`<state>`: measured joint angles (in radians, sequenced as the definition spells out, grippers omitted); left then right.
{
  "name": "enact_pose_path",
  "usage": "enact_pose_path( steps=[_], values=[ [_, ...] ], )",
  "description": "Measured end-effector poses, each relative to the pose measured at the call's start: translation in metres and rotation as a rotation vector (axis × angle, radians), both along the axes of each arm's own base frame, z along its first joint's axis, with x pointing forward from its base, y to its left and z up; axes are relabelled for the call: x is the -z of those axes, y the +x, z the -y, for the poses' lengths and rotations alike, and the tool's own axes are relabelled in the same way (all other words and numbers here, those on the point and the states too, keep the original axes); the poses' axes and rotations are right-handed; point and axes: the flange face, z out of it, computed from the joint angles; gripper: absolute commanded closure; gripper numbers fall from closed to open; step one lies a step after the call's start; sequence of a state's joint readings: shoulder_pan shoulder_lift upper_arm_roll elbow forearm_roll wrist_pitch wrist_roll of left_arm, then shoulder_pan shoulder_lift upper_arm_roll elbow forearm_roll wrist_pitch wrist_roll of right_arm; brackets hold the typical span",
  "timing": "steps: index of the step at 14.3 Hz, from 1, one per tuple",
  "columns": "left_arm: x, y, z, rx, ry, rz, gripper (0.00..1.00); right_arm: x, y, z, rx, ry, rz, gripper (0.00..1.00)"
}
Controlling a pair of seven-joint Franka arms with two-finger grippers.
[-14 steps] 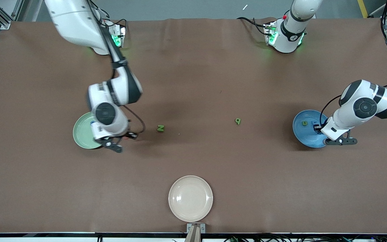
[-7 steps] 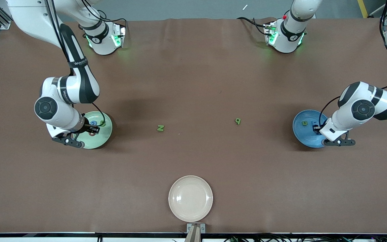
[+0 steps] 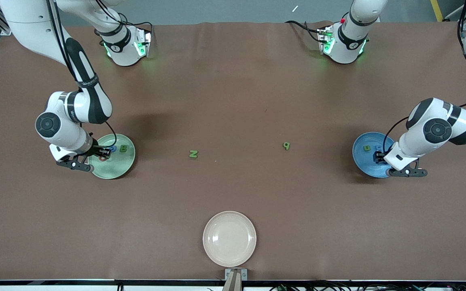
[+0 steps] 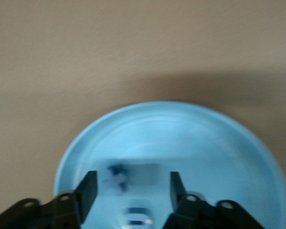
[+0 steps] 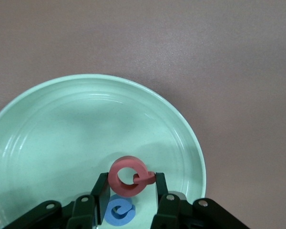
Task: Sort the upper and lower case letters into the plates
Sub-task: 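Drop the pink Q into the green plate with the right gripper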
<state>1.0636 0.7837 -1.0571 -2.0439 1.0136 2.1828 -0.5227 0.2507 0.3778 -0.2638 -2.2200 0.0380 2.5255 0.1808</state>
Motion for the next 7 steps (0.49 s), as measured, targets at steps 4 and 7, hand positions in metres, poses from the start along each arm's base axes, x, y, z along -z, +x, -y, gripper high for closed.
enact_pose_path(
  steps=[4,7],
  values=[
    [-0.04,-0.005,0.069,-0.097,0.0,-0.033,0.0,0.007,0.001,-0.004,-0.001,0.004,-0.004,0.99],
    [-0.051,-0.018,0.149,-0.204,0.008,-0.02,0.01,0.012,0.004,-0.005,0.003,0.003,-0.005,0.99]
  ],
)
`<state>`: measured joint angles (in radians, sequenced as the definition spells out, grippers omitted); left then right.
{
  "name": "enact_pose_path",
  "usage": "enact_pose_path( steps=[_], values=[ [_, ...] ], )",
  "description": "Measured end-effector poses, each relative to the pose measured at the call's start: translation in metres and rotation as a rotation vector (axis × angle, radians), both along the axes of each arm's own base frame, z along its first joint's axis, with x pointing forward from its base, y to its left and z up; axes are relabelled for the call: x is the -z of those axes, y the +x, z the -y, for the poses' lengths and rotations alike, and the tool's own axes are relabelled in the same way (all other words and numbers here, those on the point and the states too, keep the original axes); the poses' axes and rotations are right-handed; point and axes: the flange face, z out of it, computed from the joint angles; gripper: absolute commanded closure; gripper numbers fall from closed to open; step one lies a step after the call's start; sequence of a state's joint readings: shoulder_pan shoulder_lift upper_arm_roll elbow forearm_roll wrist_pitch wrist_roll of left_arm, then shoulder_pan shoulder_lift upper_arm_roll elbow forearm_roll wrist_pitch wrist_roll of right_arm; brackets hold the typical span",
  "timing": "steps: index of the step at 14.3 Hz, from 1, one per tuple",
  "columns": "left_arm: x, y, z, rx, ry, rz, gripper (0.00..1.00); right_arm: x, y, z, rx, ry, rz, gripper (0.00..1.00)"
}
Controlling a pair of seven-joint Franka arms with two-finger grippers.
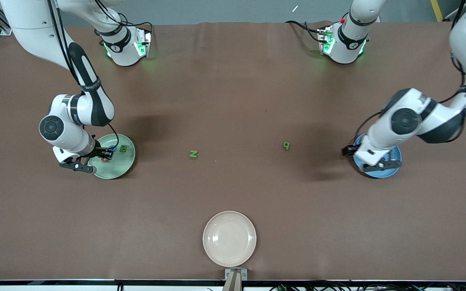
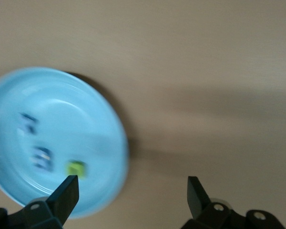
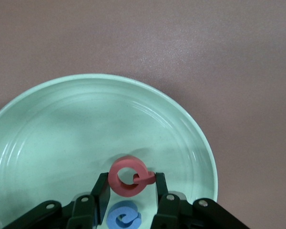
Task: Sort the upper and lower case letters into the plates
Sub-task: 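Drop the pink Q into the green plate with the right gripper, then grasp the green b with the left gripper while the right gripper grasps Z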
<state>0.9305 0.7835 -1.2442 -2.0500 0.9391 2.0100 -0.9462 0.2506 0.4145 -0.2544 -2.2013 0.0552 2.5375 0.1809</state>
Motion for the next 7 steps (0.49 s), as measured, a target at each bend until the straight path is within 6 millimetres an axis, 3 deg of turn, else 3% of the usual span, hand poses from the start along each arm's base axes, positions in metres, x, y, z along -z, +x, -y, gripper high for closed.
enact_pose_path(
  steps=[3,5,6,7],
  values=[
    [0.001,-0.022,0.083,-0.051,0.007,0.019,0.01,0.003,0.003,0.0,0.0,-0.003,-0.002,0.99],
    [0.002,-0.034,0.125,-0.055,-0.009,0.037,0.01,0.003,0.004,0.0,-0.001,-0.003,0.0,0.97],
    [0.006,-0.038,0.141,-0.049,-0.023,0.045,0.01,0.003,0.005,-0.001,-0.001,-0.003,0.002,0.82],
    [0.012,-0.042,0.156,-0.036,-0.042,0.054,0.01,0.003,0.005,-0.001,0.001,-0.001,0.003,0.39]
  ],
)
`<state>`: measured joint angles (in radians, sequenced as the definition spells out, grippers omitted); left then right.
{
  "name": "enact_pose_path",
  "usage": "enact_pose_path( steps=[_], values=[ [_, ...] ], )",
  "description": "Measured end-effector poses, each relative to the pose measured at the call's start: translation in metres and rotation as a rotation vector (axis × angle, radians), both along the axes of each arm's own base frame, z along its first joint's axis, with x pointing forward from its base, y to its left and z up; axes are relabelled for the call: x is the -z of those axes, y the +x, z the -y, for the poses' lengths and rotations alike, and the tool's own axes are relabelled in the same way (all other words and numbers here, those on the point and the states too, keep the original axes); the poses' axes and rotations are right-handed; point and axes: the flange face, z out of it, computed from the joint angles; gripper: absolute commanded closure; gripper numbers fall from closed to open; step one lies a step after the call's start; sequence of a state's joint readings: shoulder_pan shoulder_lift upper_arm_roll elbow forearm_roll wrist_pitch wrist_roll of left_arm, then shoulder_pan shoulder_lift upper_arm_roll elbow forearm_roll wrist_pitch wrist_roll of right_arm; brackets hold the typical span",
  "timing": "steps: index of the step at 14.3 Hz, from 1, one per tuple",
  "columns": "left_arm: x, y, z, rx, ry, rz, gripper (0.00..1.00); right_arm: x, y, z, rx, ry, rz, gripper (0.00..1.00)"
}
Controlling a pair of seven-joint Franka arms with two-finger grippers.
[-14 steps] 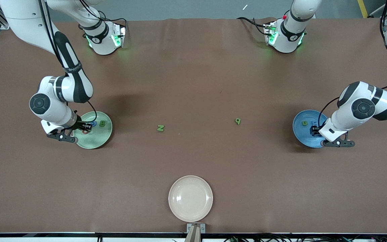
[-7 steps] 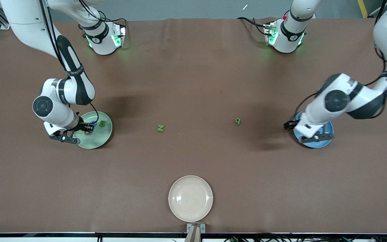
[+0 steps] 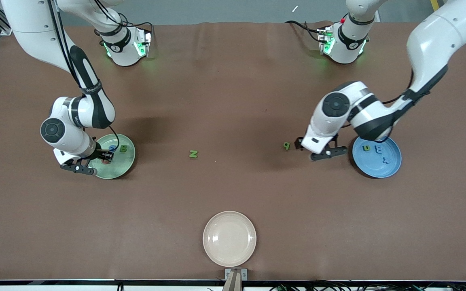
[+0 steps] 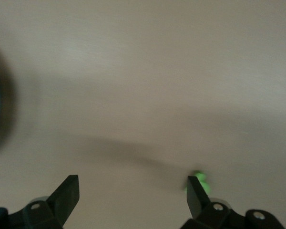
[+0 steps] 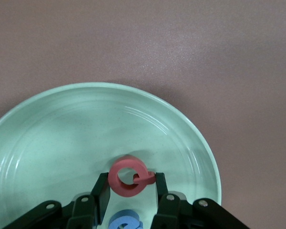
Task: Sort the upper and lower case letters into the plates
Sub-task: 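Grasp the green b with the left gripper while the right gripper grasps Z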
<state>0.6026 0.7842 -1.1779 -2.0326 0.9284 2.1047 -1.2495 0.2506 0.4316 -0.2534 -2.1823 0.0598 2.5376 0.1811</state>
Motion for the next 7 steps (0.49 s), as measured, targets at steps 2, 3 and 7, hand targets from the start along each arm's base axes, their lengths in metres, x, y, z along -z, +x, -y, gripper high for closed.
enact_pose_path(
  steps=[2,3,7],
  values=[
    [0.014,-0.008,0.023,0.03,-0.03,0.012,0.01,0.0,0.0,0.0,0.009,0.007,0.001,0.0],
    [0.021,-0.012,0.032,0.044,-0.038,0.015,0.01,0.0,0.0,-0.001,0.012,0.01,0.002,0.0],
    [0.041,-0.021,0.052,0.076,-0.074,0.026,0.04,-0.003,0.004,-0.005,0.008,0.014,-0.001,0.0]
  ],
)
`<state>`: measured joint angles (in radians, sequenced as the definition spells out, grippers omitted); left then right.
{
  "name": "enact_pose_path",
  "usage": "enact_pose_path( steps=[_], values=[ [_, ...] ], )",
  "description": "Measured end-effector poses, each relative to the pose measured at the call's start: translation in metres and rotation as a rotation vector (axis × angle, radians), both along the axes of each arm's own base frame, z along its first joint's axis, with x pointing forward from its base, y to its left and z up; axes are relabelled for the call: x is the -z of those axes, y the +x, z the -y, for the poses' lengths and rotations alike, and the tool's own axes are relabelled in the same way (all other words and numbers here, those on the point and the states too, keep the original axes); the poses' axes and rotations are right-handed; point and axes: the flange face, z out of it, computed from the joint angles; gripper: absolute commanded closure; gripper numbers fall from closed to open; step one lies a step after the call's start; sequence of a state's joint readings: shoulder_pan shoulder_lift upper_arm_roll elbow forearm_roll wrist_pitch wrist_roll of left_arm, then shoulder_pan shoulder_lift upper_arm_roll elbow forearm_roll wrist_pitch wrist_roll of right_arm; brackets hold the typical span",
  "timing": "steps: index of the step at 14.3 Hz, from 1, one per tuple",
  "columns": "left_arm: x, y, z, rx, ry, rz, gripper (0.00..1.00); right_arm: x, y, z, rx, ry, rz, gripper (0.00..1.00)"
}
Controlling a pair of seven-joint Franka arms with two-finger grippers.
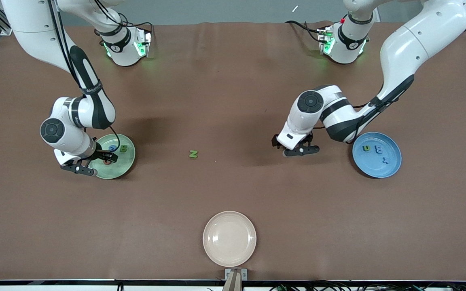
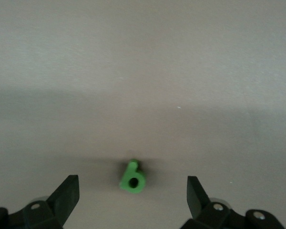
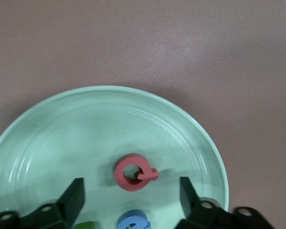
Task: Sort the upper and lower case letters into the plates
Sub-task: 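Grasp the green b with the left gripper while the right gripper grasps Z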
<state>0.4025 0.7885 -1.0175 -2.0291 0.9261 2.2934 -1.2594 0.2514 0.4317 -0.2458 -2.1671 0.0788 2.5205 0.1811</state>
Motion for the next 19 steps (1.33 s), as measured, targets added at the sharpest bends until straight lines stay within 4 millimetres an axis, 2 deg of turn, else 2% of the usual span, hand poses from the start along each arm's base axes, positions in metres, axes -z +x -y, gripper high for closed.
enact_pose_path(
  steps=[3,5,8,11,13,16,19],
  values=[
    [0.011,-0.003,0.002,0.008,0.013,-0.007,0.15,-0.009,0.007,-0.021,-0.011,0.009,-0.043,0.0],
    [0.015,-0.004,0.002,0.009,0.016,-0.01,0.24,-0.022,0.014,-0.054,0.029,0.009,-0.068,0.0],
    [0.019,-0.006,0.003,0.013,0.012,-0.022,0.36,-0.038,0.014,-0.129,0.102,-0.006,-0.058,0.0],
    [0.028,-0.009,0.003,0.015,0.02,-0.036,0.43,-0.039,-0.006,-0.203,0.131,0.005,-0.045,0.0],
    [0.034,-0.011,0.004,0.021,0.03,-0.04,0.52,-0.041,-0.017,-0.24,0.109,0.034,-0.026,0.0],
    [0.034,-0.012,0.007,0.025,0.027,-0.038,0.72,-0.043,-0.029,-0.277,0.059,0.056,0.015,0.0],
    [0.033,-0.011,0.007,0.024,0.024,-0.035,0.87,-0.037,-0.037,-0.301,0.048,0.069,0.062,0.14]
  ],
)
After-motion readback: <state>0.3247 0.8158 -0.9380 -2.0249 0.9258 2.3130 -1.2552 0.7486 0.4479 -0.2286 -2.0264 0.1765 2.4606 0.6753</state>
